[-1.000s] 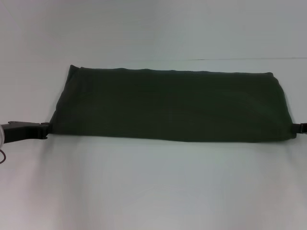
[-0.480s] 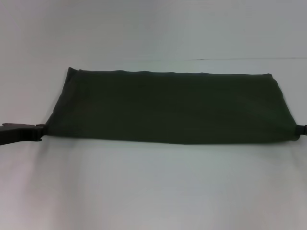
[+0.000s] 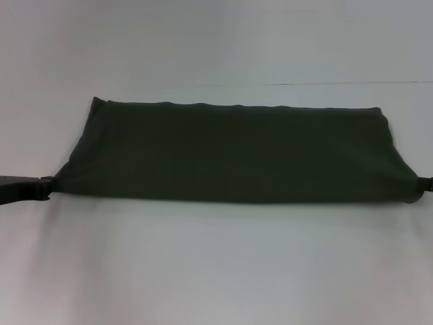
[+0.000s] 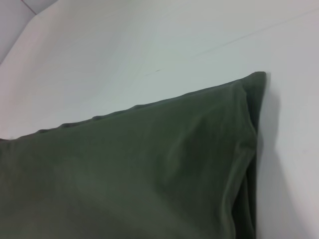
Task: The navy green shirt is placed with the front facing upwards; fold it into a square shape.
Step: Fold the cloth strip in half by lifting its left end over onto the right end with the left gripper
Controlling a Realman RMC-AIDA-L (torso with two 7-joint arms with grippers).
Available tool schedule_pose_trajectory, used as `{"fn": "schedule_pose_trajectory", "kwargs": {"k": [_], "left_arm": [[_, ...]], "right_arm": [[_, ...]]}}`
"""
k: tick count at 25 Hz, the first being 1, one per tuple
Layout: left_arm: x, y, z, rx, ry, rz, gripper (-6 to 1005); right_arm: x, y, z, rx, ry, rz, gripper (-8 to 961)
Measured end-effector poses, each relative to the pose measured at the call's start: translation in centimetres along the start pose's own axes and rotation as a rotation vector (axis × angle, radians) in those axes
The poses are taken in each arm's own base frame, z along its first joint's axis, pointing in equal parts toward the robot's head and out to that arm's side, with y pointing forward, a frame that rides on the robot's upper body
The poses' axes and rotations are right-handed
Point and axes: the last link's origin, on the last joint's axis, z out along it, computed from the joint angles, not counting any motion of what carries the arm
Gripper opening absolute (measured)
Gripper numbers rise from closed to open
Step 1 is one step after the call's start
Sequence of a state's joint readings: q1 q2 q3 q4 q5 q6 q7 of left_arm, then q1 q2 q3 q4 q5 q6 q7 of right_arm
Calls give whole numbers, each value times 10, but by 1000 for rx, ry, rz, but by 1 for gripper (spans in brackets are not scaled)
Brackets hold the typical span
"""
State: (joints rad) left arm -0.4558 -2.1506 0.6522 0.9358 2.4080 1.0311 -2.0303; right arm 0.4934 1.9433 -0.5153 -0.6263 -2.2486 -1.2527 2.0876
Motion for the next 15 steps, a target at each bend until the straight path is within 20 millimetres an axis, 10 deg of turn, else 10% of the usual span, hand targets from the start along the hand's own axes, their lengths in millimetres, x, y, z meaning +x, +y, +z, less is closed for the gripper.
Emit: {"fn": "schedule_pose_trajectory", "kwargs": {"k": [15], "left_arm": [[5, 6, -10, -81, 4, -41, 57]], "right_arm": [[-8, 14, -2, -80, -10, -31, 78]]}}
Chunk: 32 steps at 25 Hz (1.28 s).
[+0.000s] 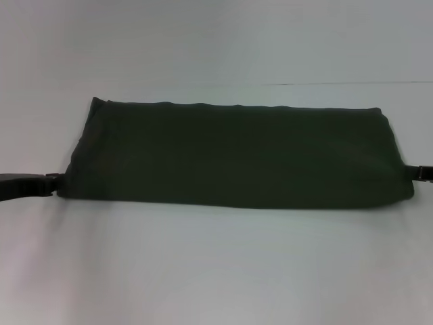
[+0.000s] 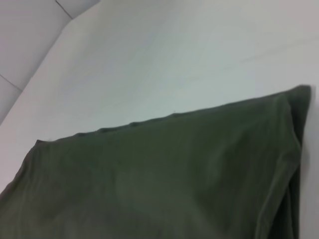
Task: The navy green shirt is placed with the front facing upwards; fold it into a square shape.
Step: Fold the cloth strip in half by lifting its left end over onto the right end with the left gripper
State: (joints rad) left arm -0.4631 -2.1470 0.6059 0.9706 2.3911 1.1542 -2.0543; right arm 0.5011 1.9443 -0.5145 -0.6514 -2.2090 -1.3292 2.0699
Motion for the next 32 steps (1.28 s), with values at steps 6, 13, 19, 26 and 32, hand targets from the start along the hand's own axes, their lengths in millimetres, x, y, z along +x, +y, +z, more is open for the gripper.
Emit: {"fn": "schedule_pose_trajectory", "kwargs": {"k": [6, 13, 19, 26, 32], "left_arm": [[3, -8, -10, 14, 27, -84, 108], [0, -9, -17, -8, 20, -207, 232], [-2, -1, -18, -60, -26, -276, 589], [-8, 5, -16, -102, -66, -374, 825], [-4, 9, -13, -137, -96, -463, 883]], "right_arm": [[-14, -3, -15, 23, -90, -8, 301], [-32, 1, -32, -15, -175, -20, 454], [-51, 21, -24, -86, -137, -97, 802], [-62, 39, -8, -132, -115, -178, 915], [-76, 50, -3, -149, -111, -224, 914]]}}
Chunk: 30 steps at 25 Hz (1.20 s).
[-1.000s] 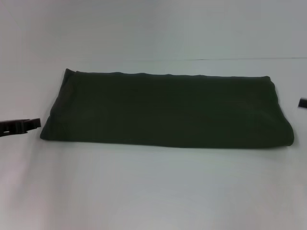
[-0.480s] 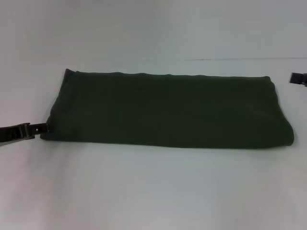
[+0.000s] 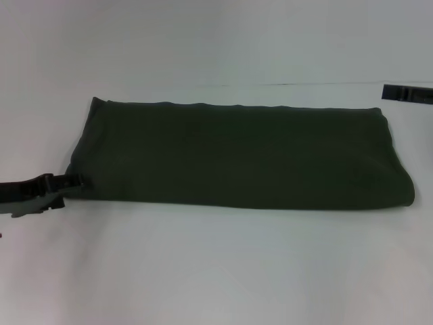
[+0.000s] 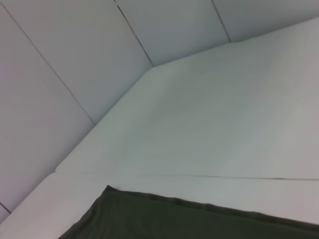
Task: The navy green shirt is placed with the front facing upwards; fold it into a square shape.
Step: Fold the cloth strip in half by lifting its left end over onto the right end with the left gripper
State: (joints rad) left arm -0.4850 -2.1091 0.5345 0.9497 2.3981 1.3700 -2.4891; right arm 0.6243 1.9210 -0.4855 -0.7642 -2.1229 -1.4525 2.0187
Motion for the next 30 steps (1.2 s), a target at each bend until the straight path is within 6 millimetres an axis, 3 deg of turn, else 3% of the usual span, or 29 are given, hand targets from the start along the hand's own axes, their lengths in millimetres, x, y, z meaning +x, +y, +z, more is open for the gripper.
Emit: {"fn": "schedule_pose_trajectory", "kwargs": {"k": [13, 30], "left_arm": [[9, -3, 7, -20, -50, -188, 883], [11, -11, 15, 26, -16, -210, 880]], "right_arm": [[-9, 3, 2, 0, -6, -44, 915], [-7, 1, 0, 6, -14, -43, 915]]}}
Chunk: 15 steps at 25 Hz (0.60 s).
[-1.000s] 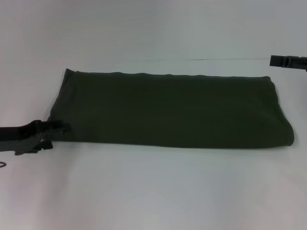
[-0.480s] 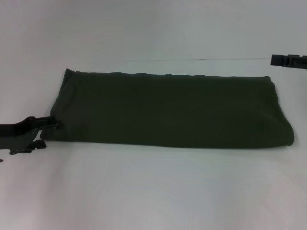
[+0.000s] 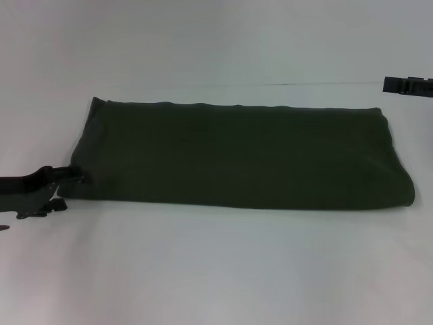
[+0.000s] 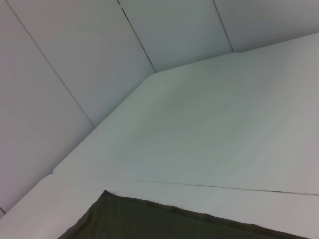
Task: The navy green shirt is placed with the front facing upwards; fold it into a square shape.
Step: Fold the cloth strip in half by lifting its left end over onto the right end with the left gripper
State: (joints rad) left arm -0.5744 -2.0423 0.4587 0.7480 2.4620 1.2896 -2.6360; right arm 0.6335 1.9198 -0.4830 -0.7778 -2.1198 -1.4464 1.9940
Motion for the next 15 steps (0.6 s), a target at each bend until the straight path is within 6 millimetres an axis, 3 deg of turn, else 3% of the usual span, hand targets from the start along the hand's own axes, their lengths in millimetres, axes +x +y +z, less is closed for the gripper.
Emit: {"fn": "schedule_pose_trajectory", "kwargs": {"k": [15], "left_arm": [[2, -2, 7, 22, 19, 4, 880]], "right_arm": [[0, -1, 0, 6, -3, 4, 915]]}}
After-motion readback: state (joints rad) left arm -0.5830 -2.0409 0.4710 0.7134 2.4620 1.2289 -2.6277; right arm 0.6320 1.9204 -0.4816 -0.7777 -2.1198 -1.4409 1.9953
